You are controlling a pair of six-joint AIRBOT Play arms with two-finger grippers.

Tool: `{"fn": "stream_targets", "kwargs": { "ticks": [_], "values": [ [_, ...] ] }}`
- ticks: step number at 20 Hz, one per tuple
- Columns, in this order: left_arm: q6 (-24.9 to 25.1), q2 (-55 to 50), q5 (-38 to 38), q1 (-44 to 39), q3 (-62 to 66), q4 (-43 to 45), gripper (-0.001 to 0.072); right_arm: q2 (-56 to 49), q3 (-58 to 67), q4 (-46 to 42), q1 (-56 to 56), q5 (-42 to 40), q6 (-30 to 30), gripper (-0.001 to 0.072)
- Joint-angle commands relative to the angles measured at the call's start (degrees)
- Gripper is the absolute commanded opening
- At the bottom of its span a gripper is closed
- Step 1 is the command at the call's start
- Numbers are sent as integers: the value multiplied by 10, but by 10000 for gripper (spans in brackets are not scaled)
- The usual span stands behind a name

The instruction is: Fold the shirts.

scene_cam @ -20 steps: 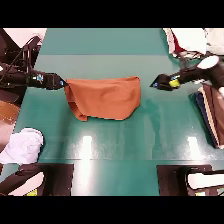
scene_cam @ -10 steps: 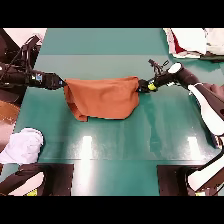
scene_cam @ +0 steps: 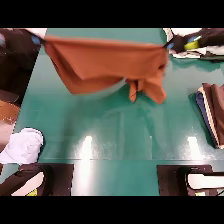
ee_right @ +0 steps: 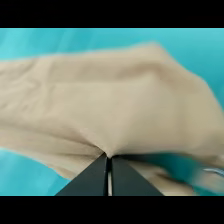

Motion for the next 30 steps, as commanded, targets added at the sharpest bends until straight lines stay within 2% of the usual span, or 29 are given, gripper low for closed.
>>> {"fn": "stream_targets", "kwargs": {
  "ticks": [1,6,8,12,16,19,21,23,25,27,30],
  "values": [
    [-2,21,-31,1,116,-49,29,94,83,-32,-21,62,1,15],
    [-44,61,-55,1,196,-99,29,228,42,-66,-21,63,7,15],
    [-46,76,-51,1,233,-126,29,272,29,-88,-21,63,18,15],
    [-46,90,-55,1,236,-154,29,290,54,-104,-21,65,43,14],
    [-72,84,-70,1,78,-63,29,185,76,-80,-20,132,101,14],
    [-69,54,-71,1,-101,-16,29,74,22,-52,-19,189,116,14],
    [-62,18,-45,1,-211,1,30,2,-24,-55,-13,200,116,15],
    [-35,-30,17,1,-292,18,30,-68,-68,-55,-5,160,88,14],
    [-14,-83,104,1,-328,39,30,-120,-93,-55,3,82,70,15],
    [-14,-133,162,1,-324,35,30,-163,-83,-53,10,14,70,15],
    [-14,-158,219,1,-322,35,30,-203,-32,-54,22,-29,64,17]
  ]
}}
